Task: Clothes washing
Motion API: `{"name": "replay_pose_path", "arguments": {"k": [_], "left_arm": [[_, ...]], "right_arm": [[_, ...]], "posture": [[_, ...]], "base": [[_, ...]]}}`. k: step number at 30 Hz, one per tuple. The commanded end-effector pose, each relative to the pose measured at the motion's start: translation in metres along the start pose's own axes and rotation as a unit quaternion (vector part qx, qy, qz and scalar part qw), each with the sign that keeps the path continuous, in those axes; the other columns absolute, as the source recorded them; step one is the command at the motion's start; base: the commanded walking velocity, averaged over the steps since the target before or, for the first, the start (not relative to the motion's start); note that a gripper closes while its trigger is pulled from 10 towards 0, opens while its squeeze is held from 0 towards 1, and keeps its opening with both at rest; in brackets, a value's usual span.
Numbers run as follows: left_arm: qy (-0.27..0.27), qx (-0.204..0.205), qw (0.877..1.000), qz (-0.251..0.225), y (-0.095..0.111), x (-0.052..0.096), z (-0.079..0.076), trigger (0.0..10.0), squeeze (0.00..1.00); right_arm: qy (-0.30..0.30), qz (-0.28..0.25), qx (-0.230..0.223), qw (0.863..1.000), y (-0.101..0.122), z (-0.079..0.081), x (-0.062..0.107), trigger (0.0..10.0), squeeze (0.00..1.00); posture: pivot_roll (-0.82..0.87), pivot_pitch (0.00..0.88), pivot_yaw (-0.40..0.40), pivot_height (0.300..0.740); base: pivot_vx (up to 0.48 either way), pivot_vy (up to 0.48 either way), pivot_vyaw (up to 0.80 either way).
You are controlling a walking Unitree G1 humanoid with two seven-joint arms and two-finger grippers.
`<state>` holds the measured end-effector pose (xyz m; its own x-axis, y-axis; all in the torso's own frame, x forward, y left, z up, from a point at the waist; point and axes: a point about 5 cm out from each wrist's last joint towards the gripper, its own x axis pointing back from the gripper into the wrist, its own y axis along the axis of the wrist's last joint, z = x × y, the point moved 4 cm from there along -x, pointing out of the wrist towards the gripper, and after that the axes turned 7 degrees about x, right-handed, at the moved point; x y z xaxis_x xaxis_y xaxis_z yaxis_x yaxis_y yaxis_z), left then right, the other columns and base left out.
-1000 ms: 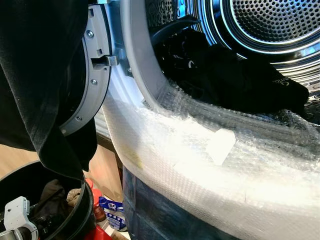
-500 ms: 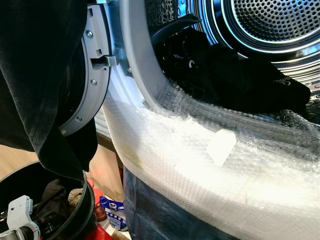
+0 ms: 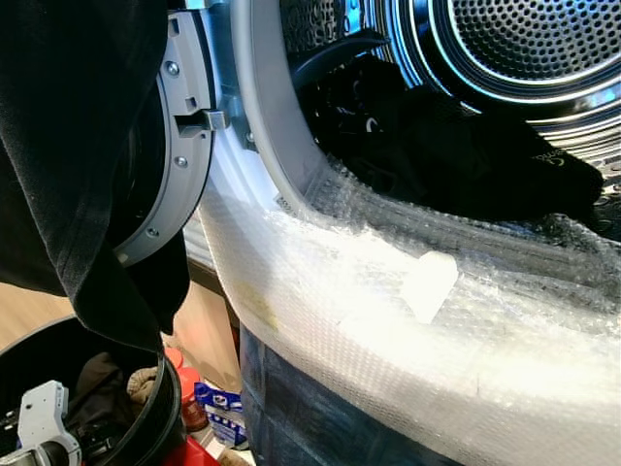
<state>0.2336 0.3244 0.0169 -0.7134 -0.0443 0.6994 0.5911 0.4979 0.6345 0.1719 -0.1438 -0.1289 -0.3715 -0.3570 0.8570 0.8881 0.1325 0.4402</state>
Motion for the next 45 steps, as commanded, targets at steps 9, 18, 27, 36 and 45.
{"name": "replay_pose_path", "arguments": {"k": [9,18,27,36,45], "left_arm": [[-0.037,-0.143,0.985,-0.085,0.073,0.046,-0.035,0.0,0.0],[-0.169,-0.263,0.942,-0.118,0.091,0.067,-0.125,0.0,0.0],[-0.374,-0.348,0.858,-0.058,0.043,0.076,-0.235,0.0,0.0],[-0.526,-0.409,0.745,0.035,-0.026,0.097,-0.299,0.0,0.0],[-0.634,-0.449,0.616,0.129,-0.093,0.129,-0.324,0.0,0.0]], "right_arm": [[0.004,-0.004,0.001,1.0,0.005,0.004,-0.002,10.0,0.0],[0.002,-0.01,-0.006,1.0,0.008,0.004,-0.002,10.0,0.0],[-0.002,-0.015,-0.013,1.0,0.011,0.002,-0.002,10.0,0.0],[-0.001,-0.023,-0.021,1.0,0.015,0.005,-0.004,10.0,0.0],[-0.001,-0.021,-0.025,0.999,0.012,0.006,-0.004,10.0,0.0]], "posture": [[0.06,0.0,-0.007,0.74],[0.05,0.003,-0.008,0.74],[0.05,0.017,-0.002,0.74],[0.04,0.019,0.014,0.74],[0.03,0.02,0.018,0.74]], "base": [[0.0,0.0,0.0],[0.0,0.0,0.0],[0.0,0.0,0.0],[0.0,0.0,0.0],[0.0,0.0,0.0]]}}
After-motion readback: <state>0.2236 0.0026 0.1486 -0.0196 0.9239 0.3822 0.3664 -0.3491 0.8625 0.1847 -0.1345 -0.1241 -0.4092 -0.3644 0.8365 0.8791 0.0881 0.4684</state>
